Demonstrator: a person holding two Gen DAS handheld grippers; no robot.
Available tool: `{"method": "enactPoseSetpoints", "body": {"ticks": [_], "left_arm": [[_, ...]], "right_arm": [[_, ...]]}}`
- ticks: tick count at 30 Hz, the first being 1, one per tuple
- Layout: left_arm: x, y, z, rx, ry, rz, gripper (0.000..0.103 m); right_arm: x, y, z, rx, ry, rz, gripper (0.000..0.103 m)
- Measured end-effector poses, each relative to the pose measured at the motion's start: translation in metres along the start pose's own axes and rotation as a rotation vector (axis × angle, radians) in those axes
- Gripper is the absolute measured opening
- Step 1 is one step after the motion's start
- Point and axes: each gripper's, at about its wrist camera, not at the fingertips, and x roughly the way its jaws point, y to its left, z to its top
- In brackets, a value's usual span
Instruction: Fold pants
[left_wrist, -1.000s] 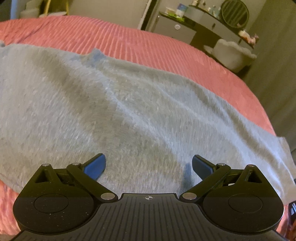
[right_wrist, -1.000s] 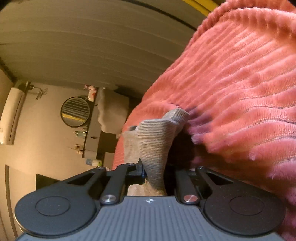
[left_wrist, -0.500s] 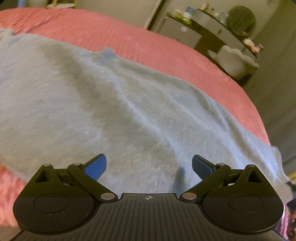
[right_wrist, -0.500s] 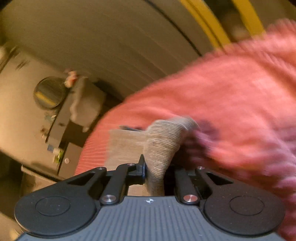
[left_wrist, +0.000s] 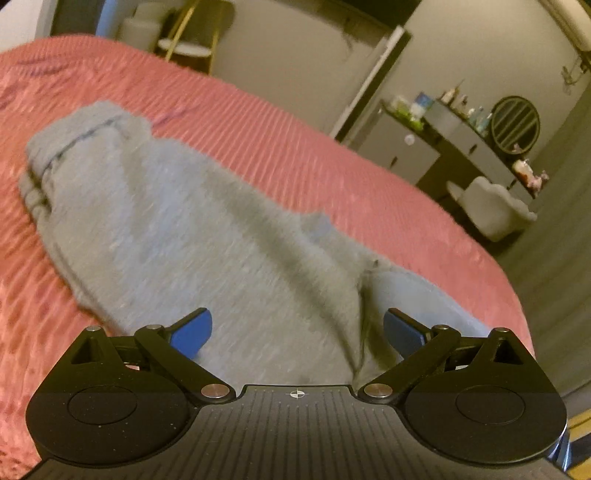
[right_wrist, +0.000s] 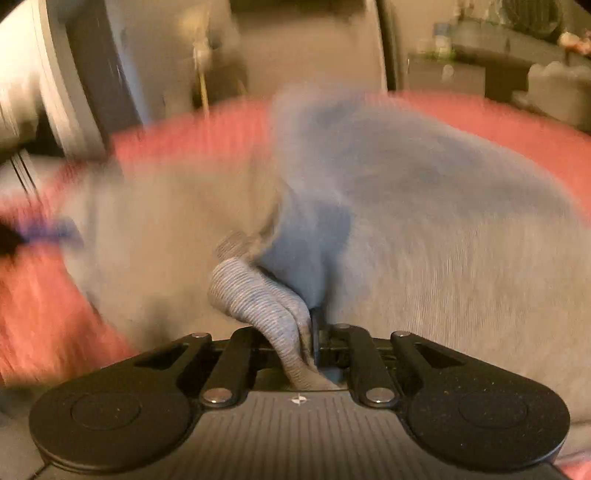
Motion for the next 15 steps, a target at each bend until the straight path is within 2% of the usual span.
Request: {"method": "enactPoseSetpoints", "body": {"ticks": [1, 5, 8, 11, 15], "left_arm": [[0.003, 0.004, -0.002, -0.005, 0.012, -0.006, 0.102], [0.022, 0.01, -0.008, -0.041, 0.079, -0.025, 0.102], [0.034, 0.008, -0.013, -0.044, 0.128, -0.076, 0.102], [0.038, 0.01, -0.014, -0.038, 0.138, -0.063, 0.102], [0.036, 0.02, -0.008, -0.092, 0.126, -0.048, 0.102]], "right_arm": [[-0.003, 0.007, -0.005, -0.038, -0.047, -0.025, 0.012], [-0.013, 0.0, 0.009, 0.028, -0.023, 0.01, 0.011], [-0.024, 0.009, 0.012, -0.011, -0.07, -0.01, 0.011], [-0.025, 0.02, 0.013, 0.006, -0.107, -0.014, 0.011], [-0.008, 0.025, 0.002, -0.03, -0.042, -0.036, 0.012]]}}
